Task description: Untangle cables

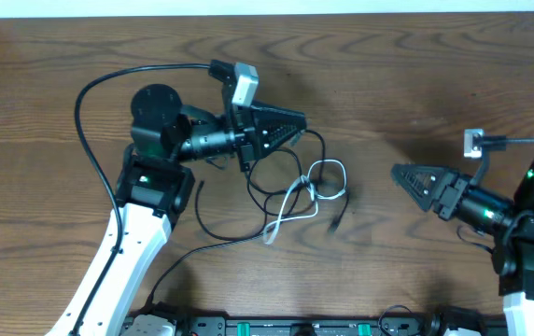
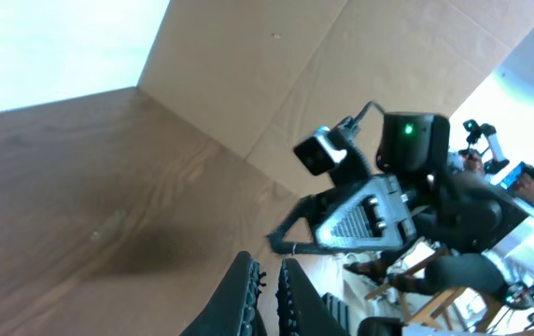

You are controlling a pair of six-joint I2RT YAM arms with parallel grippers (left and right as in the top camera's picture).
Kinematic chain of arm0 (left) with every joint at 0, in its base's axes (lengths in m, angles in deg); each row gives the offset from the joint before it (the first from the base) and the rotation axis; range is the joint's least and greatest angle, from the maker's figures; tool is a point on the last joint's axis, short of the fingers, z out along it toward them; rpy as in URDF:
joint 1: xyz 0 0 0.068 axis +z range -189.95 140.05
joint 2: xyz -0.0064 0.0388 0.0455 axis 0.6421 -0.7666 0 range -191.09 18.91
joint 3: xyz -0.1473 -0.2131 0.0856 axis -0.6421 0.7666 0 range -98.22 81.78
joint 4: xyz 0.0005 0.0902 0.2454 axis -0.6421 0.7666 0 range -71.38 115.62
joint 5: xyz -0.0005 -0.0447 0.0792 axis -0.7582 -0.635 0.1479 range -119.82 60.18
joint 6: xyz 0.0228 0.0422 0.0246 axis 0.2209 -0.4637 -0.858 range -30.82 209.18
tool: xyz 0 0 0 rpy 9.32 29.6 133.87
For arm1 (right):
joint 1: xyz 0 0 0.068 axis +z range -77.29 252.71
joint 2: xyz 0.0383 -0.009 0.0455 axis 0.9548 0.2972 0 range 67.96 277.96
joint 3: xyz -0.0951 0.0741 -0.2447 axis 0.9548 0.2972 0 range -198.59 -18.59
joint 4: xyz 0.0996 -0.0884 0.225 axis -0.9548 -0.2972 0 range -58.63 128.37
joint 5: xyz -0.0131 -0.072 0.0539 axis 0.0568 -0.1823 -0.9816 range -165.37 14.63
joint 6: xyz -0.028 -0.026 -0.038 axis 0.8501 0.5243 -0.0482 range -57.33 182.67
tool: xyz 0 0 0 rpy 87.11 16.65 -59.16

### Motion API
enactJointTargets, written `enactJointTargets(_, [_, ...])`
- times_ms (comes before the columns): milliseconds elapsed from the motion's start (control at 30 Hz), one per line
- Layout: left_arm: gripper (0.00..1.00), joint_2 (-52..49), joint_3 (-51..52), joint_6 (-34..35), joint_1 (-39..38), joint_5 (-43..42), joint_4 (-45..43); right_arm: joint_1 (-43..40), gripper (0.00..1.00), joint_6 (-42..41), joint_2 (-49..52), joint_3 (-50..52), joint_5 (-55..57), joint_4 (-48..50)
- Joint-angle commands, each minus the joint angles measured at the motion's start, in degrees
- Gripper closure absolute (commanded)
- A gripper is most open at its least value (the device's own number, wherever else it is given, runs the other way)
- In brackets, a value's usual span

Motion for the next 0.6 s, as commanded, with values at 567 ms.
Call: enactJointTargets(567, [0.92, 0.2, -0.7, 2.6, -1.7, 4.1, -0.7, 20.2, 0.36, 2.3, 8.7, 4.1, 16.3, 6.3])
